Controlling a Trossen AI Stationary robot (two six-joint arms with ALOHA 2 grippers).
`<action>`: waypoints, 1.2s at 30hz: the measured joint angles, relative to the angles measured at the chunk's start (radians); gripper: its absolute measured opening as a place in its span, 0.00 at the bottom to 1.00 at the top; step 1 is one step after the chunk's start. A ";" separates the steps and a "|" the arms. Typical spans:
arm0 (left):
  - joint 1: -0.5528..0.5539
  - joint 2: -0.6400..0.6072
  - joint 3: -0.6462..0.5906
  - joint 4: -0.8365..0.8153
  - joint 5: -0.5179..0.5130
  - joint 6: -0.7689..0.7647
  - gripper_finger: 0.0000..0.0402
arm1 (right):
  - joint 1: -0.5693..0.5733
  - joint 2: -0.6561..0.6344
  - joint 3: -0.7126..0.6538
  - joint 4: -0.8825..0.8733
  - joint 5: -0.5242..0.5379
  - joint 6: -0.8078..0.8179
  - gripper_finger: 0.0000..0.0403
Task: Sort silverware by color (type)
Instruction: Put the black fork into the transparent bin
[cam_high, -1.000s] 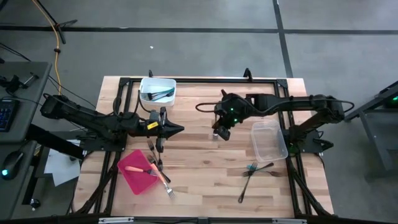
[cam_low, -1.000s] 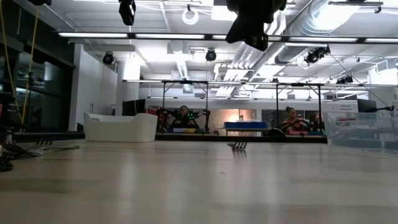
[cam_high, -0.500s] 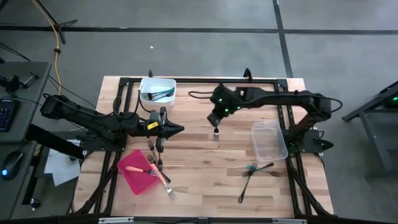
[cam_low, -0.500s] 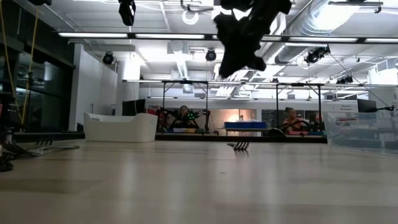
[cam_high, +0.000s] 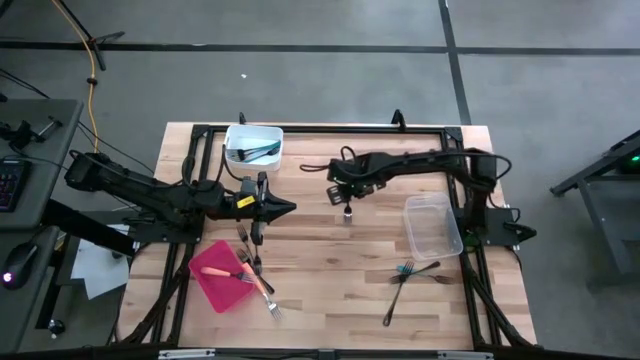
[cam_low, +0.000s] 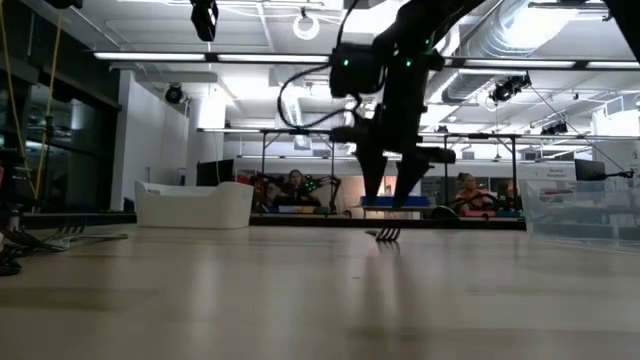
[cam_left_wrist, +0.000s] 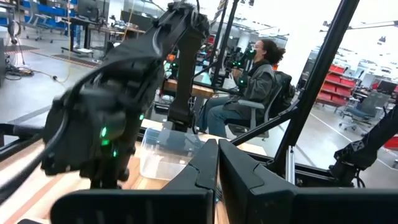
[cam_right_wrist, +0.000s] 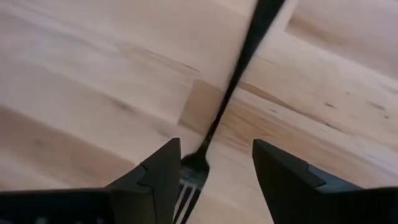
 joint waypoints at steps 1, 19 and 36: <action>0.000 0.000 0.000 0.000 0.000 0.000 0.01 | 0.001 0.013 0.000 0.002 0.000 0.015 0.45; 0.000 0.000 0.000 -0.009 0.000 0.000 0.01 | 0.008 0.124 0.005 0.035 0.025 0.111 0.22; 0.001 0.000 0.000 -0.027 -0.027 0.001 0.01 | 0.019 0.135 0.004 0.022 0.027 -0.059 0.01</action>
